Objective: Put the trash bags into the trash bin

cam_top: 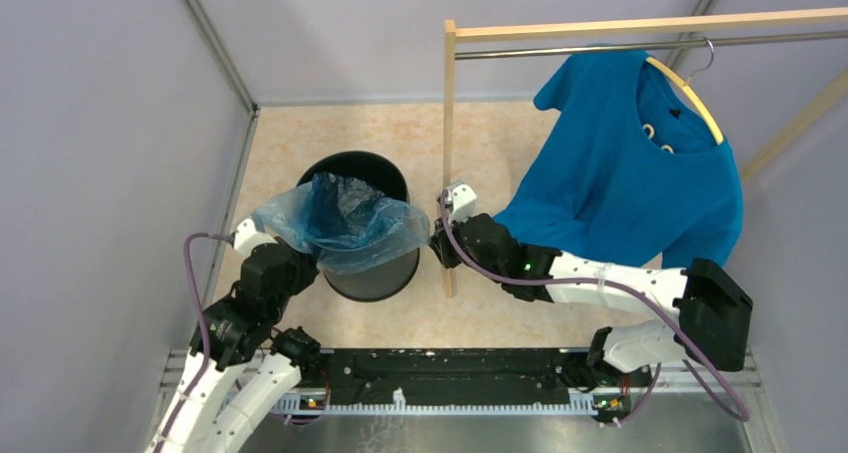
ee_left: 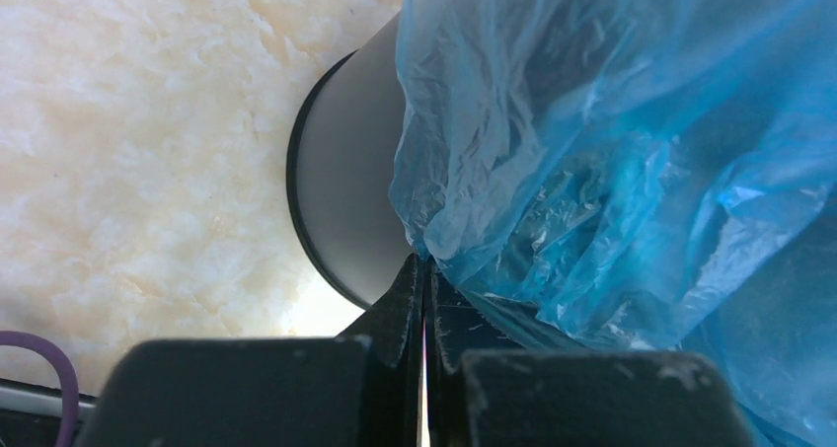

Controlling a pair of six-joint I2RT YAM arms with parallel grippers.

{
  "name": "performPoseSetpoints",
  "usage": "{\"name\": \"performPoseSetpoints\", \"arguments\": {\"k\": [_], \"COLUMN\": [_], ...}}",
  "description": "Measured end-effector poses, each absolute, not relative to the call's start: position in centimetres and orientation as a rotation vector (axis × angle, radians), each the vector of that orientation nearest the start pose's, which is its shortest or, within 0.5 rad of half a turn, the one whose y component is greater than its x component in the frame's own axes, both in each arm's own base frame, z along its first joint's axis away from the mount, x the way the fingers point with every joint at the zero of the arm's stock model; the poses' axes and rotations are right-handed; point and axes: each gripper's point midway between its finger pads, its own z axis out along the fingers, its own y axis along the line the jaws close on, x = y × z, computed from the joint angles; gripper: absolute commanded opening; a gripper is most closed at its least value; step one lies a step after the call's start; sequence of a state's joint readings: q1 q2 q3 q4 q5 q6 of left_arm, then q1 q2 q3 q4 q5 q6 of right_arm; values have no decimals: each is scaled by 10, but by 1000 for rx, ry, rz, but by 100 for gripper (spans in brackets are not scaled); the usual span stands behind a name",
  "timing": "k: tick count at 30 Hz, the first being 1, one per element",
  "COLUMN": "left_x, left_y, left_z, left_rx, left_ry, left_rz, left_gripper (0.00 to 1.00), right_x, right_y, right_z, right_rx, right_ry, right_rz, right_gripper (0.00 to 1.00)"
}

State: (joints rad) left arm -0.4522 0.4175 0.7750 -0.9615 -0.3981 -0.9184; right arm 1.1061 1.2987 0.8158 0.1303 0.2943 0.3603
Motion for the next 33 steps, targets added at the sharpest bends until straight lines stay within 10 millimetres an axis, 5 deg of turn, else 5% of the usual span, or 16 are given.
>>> {"name": "performPoseSetpoints", "arguments": {"k": [4, 8, 11, 15, 18, 23, 27, 33], "left_x": [179, 180, 180, 180, 180, 180, 179, 178], "left_y": [-41, -40, -40, -39, -39, -39, -38, -37], "left_z": [193, 187, 188, 189, 190, 188, 192, 196], "left_rx": [-723, -725, -725, -727, -727, -727, -730, -743], "left_ry": [2018, 2026, 2020, 2002, 1995, 1983, 1959, 1912], "left_rz": [-346, -331, -336, -345, -349, -359, -380, -417], "left_gripper": [0, 0, 0, 0, 0, 0, 0, 0], "right_x": [219, 212, 208, 206, 205, 214, 230, 223], "right_y": [341, 334, 327, 325, 327, 350, 386, 410], "right_z": [171, 183, 221, 297, 347, 393, 386, 320], "right_rx": [-592, -696, -763, -817, -852, -998, -1178, -1518], "right_ry": [1945, 1940, 1879, 1739, 1621, 1505, 1482, 1492], "right_rz": [615, 566, 544, 547, 555, 491, 397, 244], "right_gripper": [39, 58, 70, 86, 84, 70, 77, 80]}}
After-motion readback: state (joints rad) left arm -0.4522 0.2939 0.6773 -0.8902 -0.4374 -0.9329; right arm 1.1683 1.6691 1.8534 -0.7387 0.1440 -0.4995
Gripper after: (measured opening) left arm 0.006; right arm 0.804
